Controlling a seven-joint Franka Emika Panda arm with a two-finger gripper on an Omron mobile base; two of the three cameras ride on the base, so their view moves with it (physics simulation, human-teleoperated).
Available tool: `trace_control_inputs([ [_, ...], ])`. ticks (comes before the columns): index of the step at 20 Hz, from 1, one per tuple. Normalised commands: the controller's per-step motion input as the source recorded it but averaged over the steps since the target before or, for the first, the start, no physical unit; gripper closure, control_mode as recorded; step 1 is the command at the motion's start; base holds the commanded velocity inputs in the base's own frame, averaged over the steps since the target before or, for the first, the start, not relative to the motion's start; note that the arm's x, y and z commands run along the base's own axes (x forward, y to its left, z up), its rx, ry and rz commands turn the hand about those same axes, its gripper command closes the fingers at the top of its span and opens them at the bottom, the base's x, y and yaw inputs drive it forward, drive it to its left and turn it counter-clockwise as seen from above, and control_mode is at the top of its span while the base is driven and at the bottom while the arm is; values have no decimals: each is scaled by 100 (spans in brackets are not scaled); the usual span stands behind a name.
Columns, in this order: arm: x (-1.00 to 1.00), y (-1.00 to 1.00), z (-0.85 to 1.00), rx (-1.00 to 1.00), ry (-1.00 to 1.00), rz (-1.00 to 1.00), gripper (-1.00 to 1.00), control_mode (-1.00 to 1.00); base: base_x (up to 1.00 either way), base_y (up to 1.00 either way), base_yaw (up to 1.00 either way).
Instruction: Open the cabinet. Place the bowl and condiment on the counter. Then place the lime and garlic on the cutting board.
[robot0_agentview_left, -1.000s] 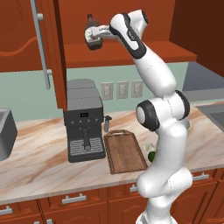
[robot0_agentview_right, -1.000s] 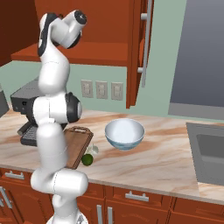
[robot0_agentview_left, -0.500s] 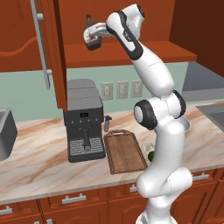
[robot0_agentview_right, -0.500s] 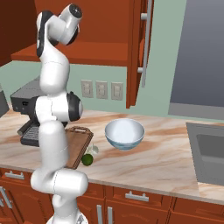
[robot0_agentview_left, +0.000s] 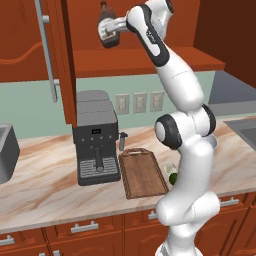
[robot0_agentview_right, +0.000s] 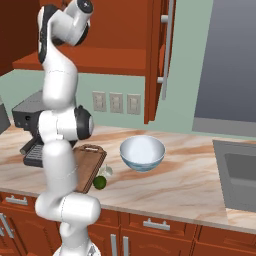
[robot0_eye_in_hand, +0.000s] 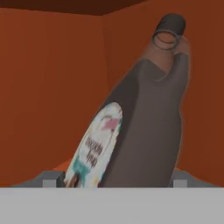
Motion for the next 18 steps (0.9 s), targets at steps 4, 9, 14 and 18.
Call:
trace_control_inputs([
  [4,-53,-22,21,0,-19,0,100,-100,0,0,0],
  [9,-87,-32,5,0,-18,0,100,-100,0,0,0],
  [14,-86,-30,15,0,-15,0,100,-100,0,0,0],
  [18,-97,-29,2,-1,-14,0,100,-100,0,0,0],
])
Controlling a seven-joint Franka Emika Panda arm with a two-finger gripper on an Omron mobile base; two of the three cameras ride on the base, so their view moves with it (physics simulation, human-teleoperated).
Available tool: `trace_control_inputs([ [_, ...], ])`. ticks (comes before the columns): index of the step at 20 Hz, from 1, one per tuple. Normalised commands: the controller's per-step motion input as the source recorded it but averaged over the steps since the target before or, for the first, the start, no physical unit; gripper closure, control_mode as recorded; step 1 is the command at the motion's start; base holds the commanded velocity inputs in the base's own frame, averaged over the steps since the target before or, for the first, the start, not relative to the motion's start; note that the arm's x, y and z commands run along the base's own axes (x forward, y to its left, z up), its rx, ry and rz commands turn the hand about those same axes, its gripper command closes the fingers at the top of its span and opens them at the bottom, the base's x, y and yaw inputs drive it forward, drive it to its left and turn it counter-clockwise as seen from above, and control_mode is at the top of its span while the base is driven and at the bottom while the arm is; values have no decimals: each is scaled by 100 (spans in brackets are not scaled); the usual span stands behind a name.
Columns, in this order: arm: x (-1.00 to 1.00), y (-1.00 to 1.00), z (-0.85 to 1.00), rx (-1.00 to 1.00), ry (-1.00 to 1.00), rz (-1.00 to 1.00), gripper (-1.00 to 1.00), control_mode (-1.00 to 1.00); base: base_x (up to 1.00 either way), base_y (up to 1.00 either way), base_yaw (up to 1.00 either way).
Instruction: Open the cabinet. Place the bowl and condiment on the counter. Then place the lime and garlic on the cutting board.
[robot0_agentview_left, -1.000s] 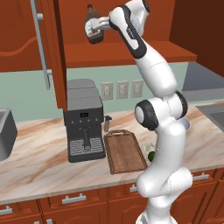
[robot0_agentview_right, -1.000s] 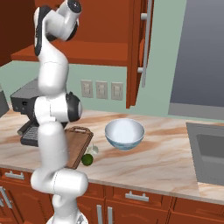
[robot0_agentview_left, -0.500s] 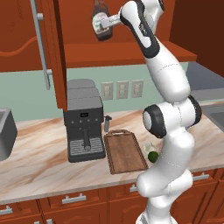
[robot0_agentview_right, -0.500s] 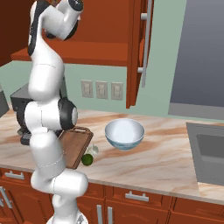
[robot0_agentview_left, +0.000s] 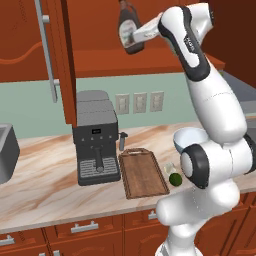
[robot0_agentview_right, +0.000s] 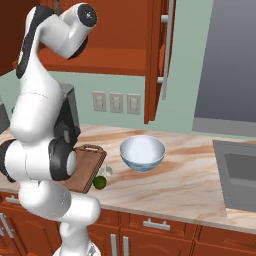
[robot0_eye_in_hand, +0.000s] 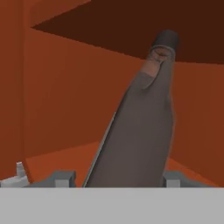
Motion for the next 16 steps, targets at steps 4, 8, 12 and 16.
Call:
trace_control_inputs([
  [4,-99,-28,0,0,-15,0,100,-100,0,0,0],
  [8,-100,-27,1,0,-10,0,100,-100,0,0,0],
  [12,-100,-28,0,-1,-11,0,100,-100,0,0,0],
  [16,-100,-28,0,-1,-13,0,100,-100,0,0,0],
])
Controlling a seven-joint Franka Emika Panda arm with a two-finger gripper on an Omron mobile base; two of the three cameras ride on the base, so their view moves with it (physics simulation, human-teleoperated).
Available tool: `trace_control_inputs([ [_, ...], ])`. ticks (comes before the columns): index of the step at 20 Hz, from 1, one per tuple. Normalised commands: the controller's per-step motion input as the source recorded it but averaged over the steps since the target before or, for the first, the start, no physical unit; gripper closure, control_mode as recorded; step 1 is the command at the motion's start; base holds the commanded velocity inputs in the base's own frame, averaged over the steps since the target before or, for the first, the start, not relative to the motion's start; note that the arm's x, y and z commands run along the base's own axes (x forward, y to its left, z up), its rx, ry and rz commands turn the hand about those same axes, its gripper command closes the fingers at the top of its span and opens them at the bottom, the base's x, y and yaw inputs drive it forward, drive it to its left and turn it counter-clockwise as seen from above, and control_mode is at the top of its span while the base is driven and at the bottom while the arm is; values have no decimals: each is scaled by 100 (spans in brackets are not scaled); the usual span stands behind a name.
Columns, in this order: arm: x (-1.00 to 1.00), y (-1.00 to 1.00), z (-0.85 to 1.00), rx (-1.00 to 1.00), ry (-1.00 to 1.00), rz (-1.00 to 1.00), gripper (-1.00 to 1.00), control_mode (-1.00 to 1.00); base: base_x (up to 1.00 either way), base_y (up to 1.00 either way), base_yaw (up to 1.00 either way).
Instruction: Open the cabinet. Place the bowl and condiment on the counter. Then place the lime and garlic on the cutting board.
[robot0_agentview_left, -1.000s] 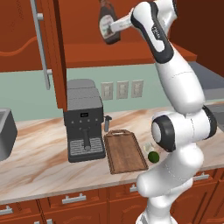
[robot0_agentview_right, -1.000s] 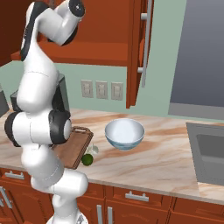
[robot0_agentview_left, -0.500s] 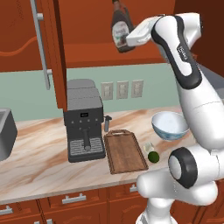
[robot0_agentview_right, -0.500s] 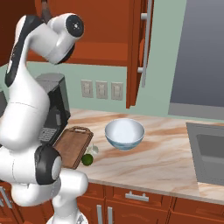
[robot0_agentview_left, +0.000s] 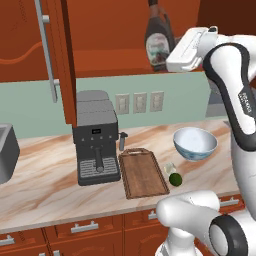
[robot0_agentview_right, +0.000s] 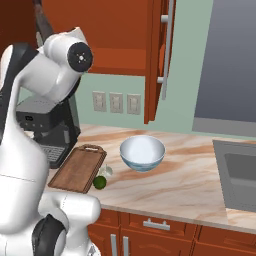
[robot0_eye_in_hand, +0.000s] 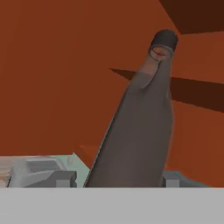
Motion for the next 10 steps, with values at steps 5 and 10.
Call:
trace_control_inputs([
  [5,-100,-32,-8,-2,-13,0,100,-100,0,0,0],
  [10,-87,-28,-14,-3,-14,0,100,-100,0,0,0],
])
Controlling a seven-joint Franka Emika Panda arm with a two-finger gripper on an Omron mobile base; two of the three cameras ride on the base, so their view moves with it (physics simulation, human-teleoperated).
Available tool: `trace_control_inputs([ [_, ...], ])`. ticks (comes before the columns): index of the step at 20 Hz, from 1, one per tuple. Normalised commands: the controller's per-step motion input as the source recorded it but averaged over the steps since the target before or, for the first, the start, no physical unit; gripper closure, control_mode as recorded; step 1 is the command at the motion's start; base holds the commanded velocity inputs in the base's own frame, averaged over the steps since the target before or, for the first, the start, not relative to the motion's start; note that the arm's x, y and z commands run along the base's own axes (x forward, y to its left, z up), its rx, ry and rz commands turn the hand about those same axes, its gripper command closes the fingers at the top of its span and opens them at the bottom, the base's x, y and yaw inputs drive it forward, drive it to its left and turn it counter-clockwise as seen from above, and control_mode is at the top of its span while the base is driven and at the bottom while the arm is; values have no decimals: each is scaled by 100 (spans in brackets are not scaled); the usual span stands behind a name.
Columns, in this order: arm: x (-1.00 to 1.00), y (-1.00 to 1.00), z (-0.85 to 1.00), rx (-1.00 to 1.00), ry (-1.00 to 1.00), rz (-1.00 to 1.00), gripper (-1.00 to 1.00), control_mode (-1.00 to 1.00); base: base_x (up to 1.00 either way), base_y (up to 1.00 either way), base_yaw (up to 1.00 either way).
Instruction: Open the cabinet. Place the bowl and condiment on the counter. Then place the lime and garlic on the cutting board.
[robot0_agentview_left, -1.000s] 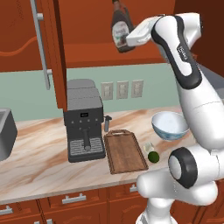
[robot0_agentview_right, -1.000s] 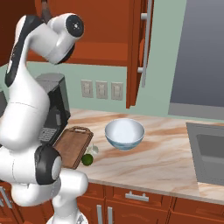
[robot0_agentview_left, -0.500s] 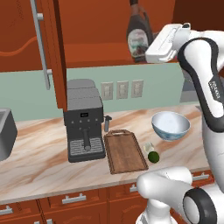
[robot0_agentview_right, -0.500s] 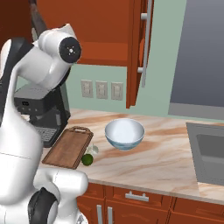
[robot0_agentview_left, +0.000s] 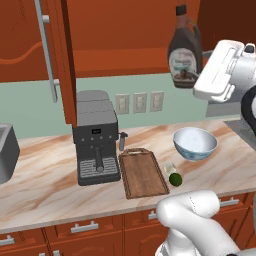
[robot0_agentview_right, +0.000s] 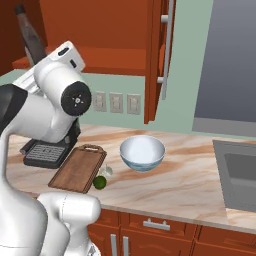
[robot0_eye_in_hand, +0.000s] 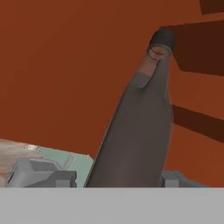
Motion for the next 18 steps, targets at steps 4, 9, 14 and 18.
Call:
trace_control_inputs([
  [4,-47,-8,-8,-2,-12,3,100,-100,0,0,0],
  [9,-17,-1,-12,-3,0,1,100,-100,0,0,0],
  [14,-23,-7,-26,-10,10,0,100,-100,0,0,0],
  [18,-36,-22,-26,-9,10,0,100,-100,0,0,0],
])
